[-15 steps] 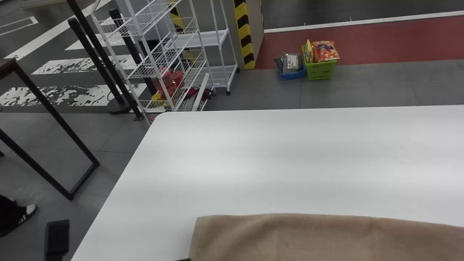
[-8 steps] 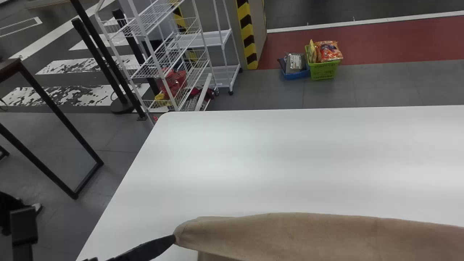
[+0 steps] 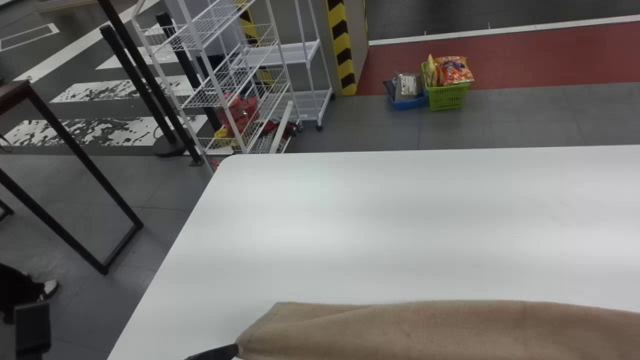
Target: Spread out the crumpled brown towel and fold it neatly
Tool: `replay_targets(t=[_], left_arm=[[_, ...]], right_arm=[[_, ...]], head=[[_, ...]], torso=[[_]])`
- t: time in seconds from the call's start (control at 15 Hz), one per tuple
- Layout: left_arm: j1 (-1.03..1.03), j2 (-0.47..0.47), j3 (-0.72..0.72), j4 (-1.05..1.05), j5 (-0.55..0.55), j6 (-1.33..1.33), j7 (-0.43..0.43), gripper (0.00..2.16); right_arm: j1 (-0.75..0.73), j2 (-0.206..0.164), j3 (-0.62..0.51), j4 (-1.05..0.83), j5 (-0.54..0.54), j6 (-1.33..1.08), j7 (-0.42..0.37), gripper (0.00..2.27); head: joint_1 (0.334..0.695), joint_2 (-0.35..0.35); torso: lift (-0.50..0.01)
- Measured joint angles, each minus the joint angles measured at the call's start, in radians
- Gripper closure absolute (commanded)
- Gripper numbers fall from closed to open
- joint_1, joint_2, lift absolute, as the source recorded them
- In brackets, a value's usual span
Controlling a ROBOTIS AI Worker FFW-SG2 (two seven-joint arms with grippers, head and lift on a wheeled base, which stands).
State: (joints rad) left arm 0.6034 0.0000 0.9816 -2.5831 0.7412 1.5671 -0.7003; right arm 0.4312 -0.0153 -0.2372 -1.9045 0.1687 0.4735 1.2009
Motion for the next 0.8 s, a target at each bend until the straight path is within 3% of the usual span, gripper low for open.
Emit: replay_targets(t=[0.4,0.73,0.8], left_arm=[[0.067,0.0,-0.084,-0.001,-0.07,0.0,0.012,1.09],[0.09,0.0,-0.203,-0.006,-0.194,0.0,0.05,1.08],[0.092,0.0,-0.218,-0.006,-0.221,0.0,0.058,0.76]], right_arm=[[-0.011,0.004,0.01,-0.007,0.003,0.025,0.0,1.77],[-0.016,0.003,0.0,-0.007,-0.01,0.026,0.0,1.77],[-0.016,0.002,-0.006,-0.006,-0.015,0.025,0.0,1.77]], head=[[0.695,0.324],[0.695,0.294],[0.695,0.292]], torso=[[-0.126],[-0.126],[-0.126]])
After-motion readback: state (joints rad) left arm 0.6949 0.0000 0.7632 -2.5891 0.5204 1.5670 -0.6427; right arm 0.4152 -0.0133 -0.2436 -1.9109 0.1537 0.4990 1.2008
